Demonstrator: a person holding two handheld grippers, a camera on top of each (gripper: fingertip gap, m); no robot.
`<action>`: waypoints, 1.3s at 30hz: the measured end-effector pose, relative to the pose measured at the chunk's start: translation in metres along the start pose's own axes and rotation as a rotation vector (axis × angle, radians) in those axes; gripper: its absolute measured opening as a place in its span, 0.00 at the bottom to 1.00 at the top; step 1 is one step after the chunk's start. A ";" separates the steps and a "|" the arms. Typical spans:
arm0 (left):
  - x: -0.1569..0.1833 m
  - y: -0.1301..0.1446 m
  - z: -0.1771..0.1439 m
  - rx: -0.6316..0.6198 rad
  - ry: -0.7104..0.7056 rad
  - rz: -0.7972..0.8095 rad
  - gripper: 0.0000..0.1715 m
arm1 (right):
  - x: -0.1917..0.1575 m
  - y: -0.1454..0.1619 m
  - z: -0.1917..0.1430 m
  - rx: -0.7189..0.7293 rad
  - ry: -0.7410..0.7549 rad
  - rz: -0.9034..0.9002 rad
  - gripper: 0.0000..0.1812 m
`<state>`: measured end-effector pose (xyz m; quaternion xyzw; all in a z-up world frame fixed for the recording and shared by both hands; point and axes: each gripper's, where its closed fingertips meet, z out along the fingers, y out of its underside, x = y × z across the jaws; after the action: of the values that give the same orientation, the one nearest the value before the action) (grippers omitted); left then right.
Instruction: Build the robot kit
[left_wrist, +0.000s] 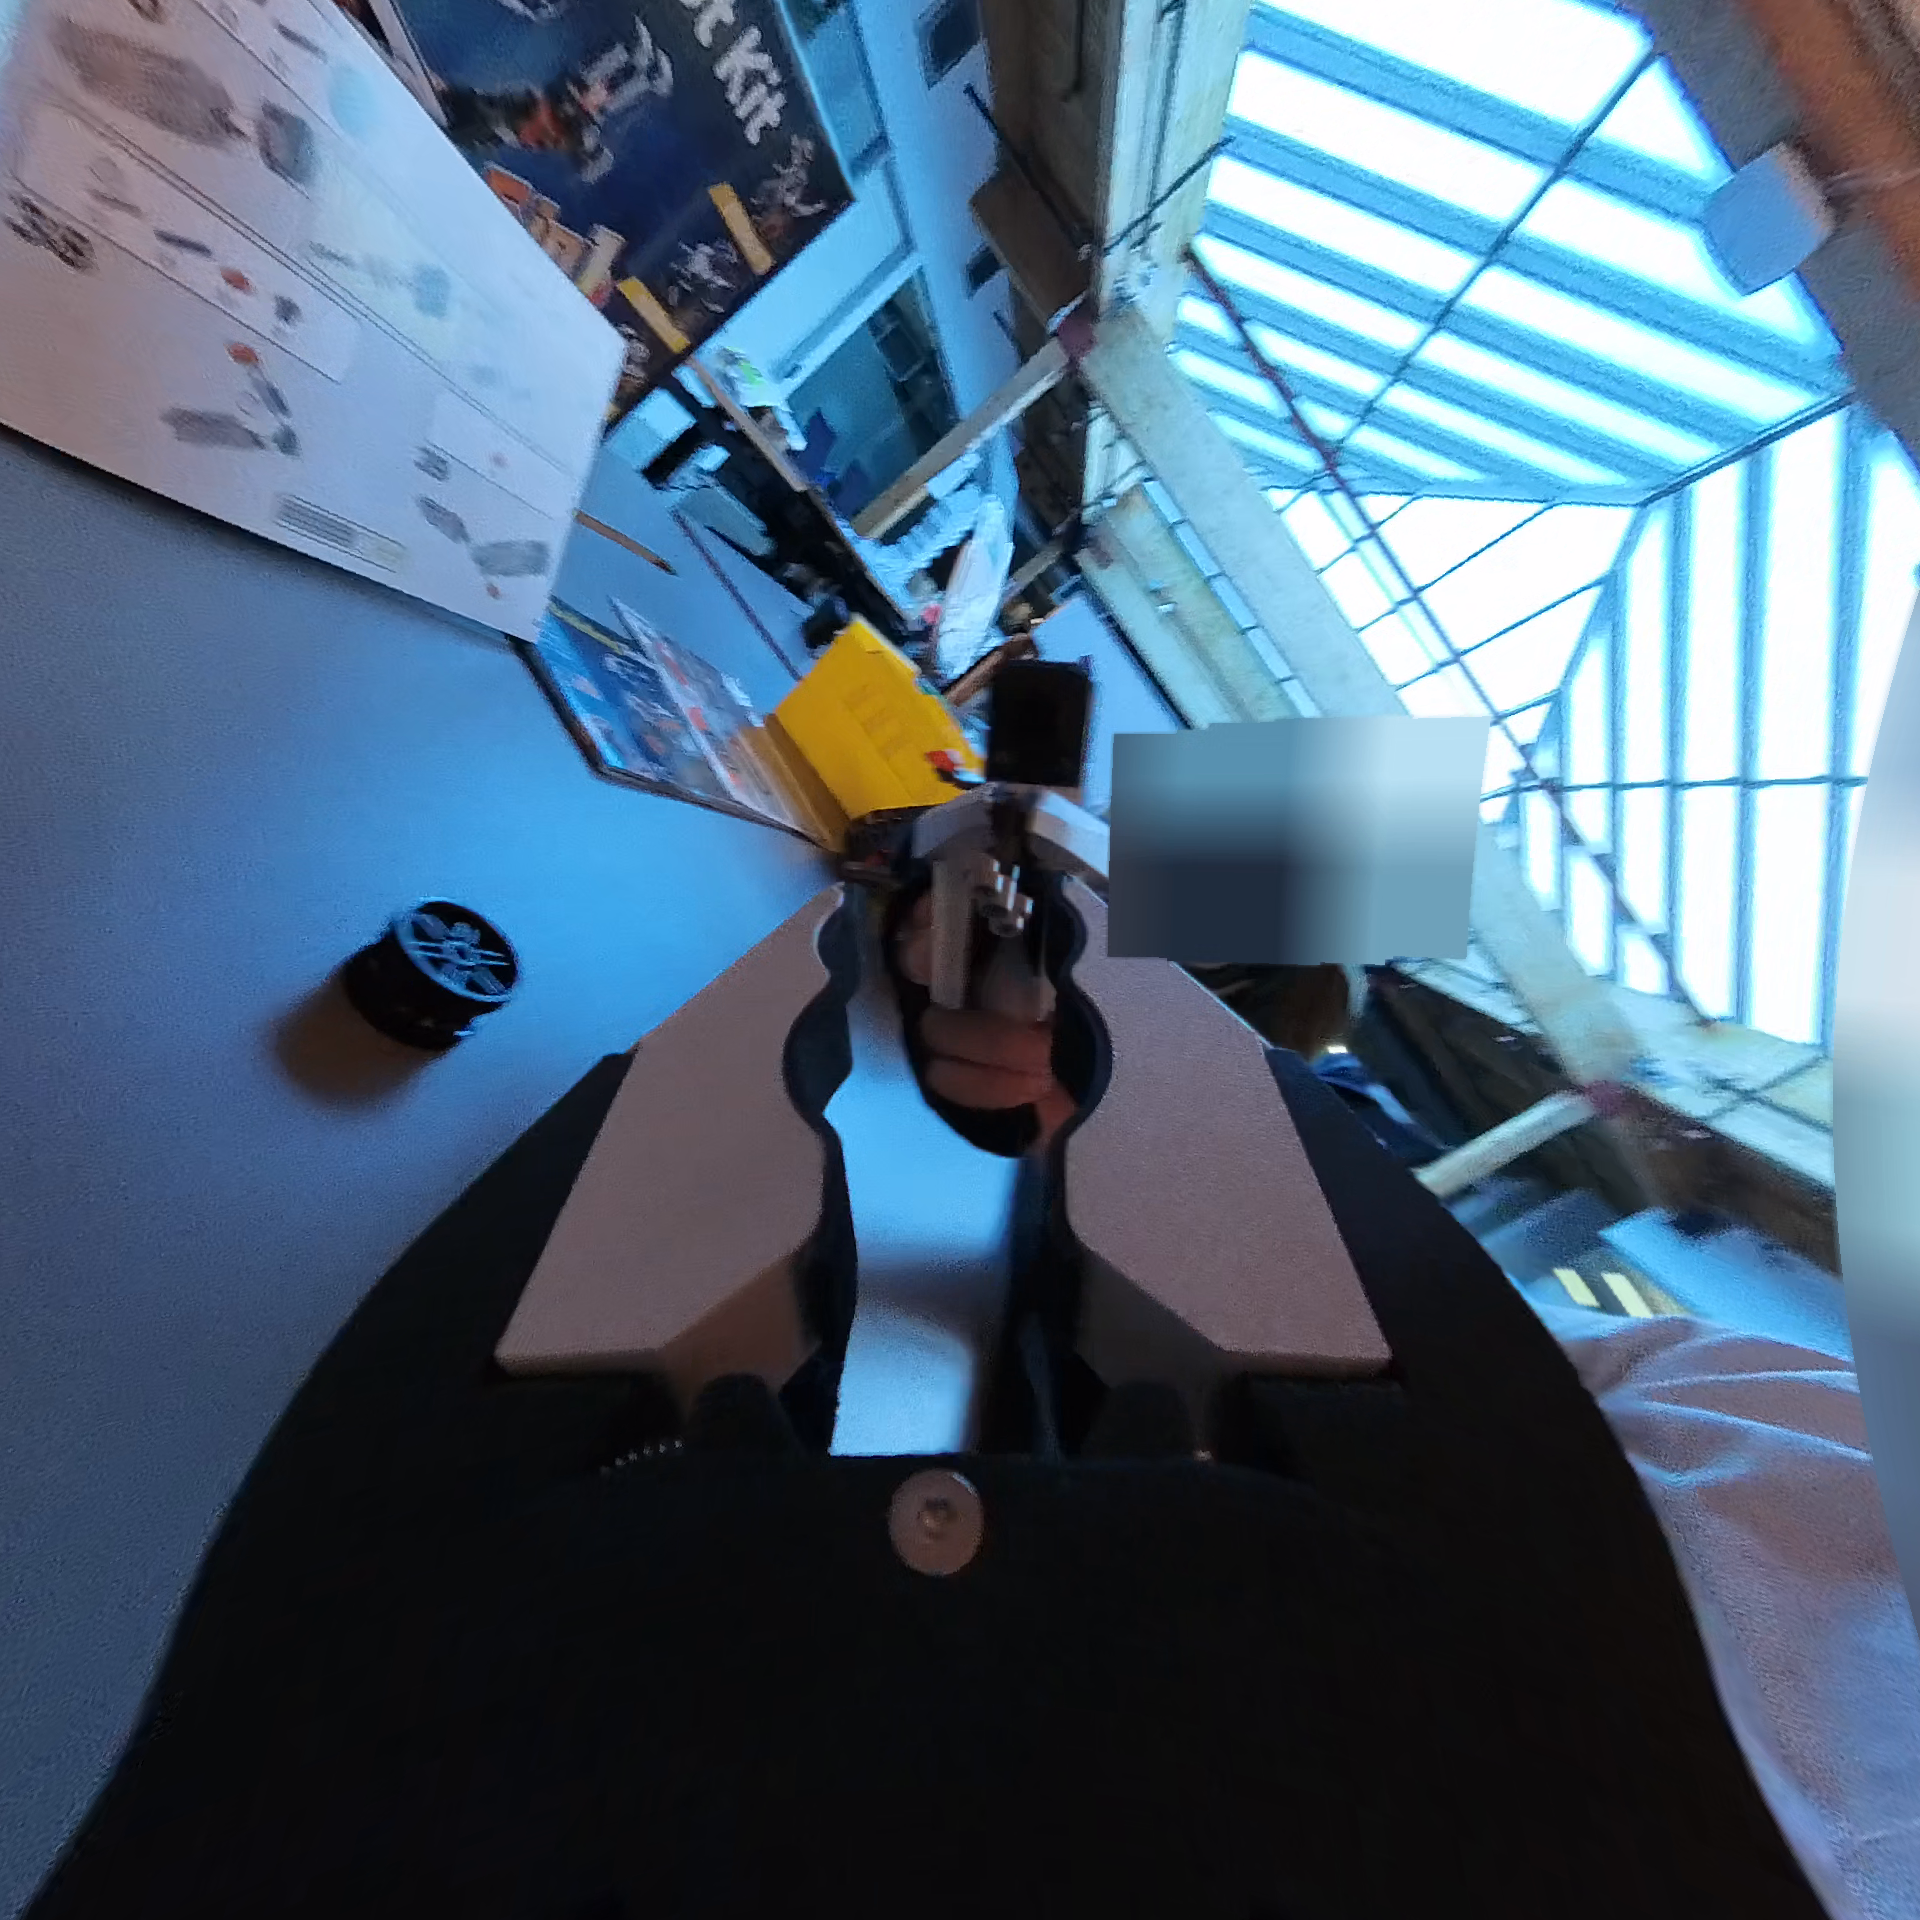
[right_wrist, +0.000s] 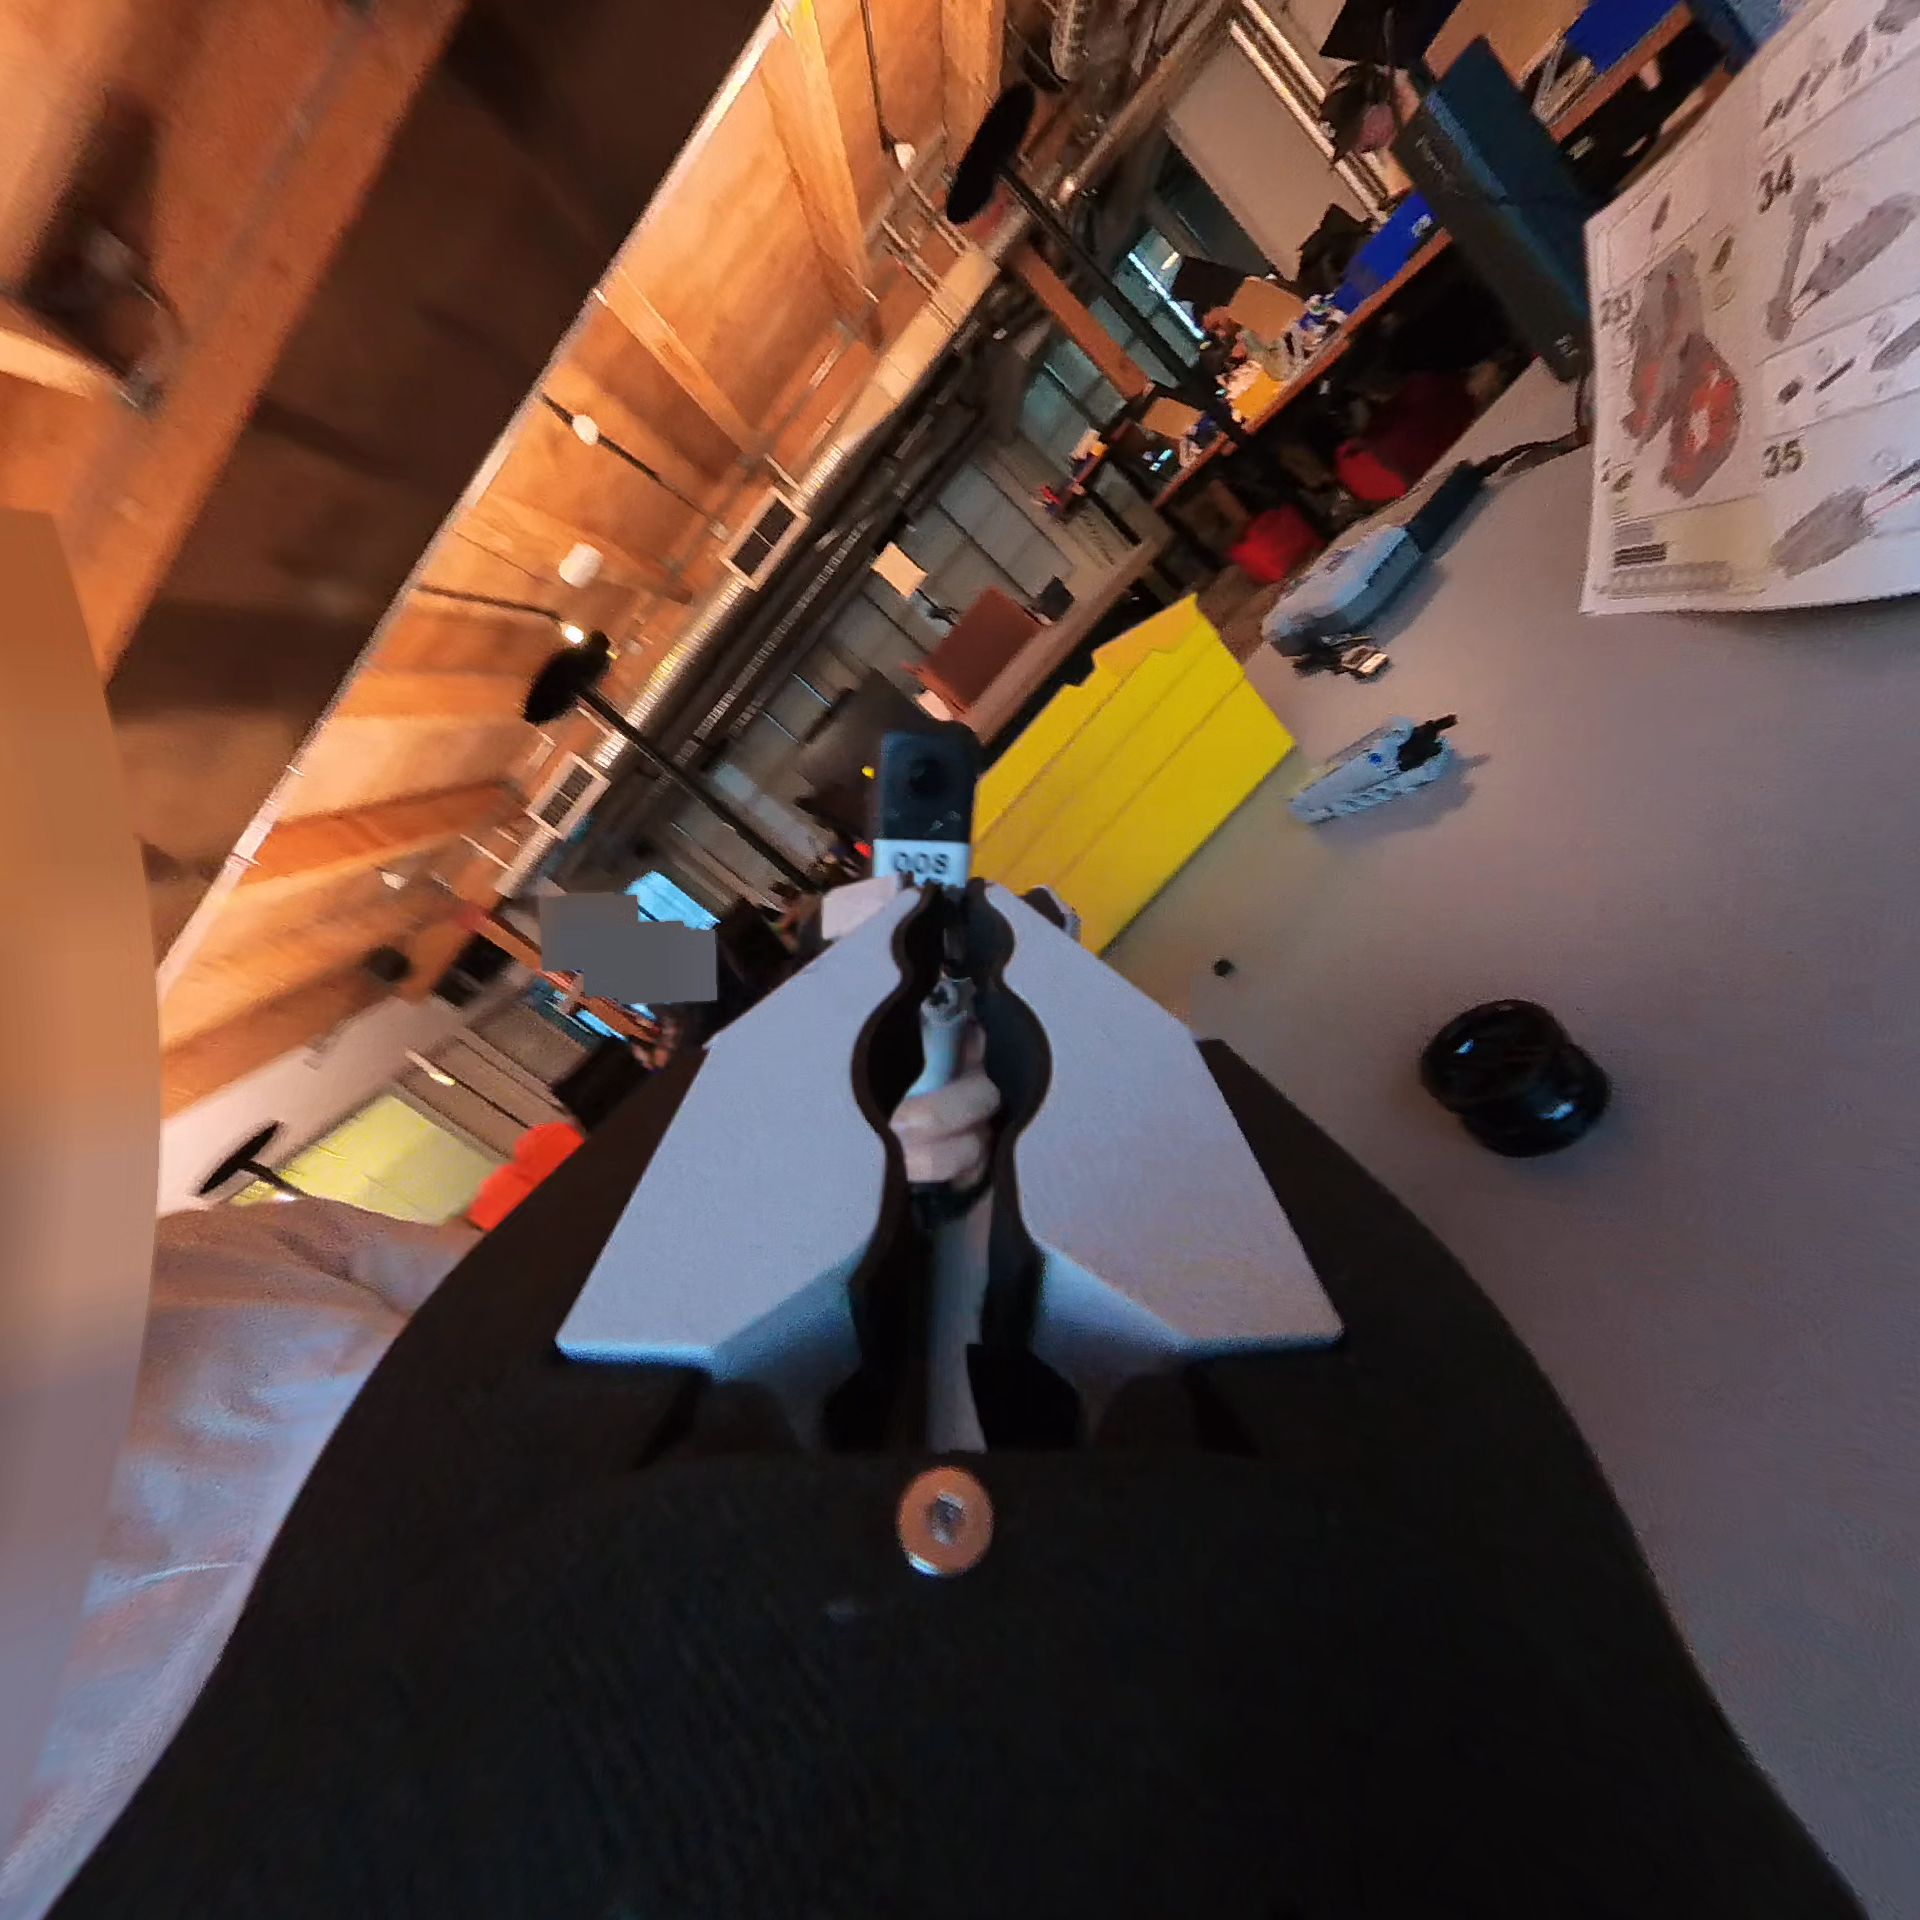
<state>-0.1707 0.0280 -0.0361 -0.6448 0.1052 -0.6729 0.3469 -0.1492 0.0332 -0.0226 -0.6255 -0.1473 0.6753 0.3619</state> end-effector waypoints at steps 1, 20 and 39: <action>-0.004 -0.001 -0.003 -0.004 -0.043 0.036 0.17 | 0.001 0.001 0.001 -0.009 0.022 -0.040 0.01; 0.023 0.010 0.004 0.131 0.107 -0.117 0.12 | -0.024 0.004 0.013 0.036 0.067 -0.370 0.01; 0.008 0.013 0.000 0.138 0.119 -0.312 0.06 | -0.015 0.024 0.022 -0.115 0.224 -0.753 0.02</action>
<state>-0.1656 0.0136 -0.0377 -0.5869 -0.0223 -0.7612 0.2751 -0.1778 0.0119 -0.0239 -0.6167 -0.3638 0.4136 0.5624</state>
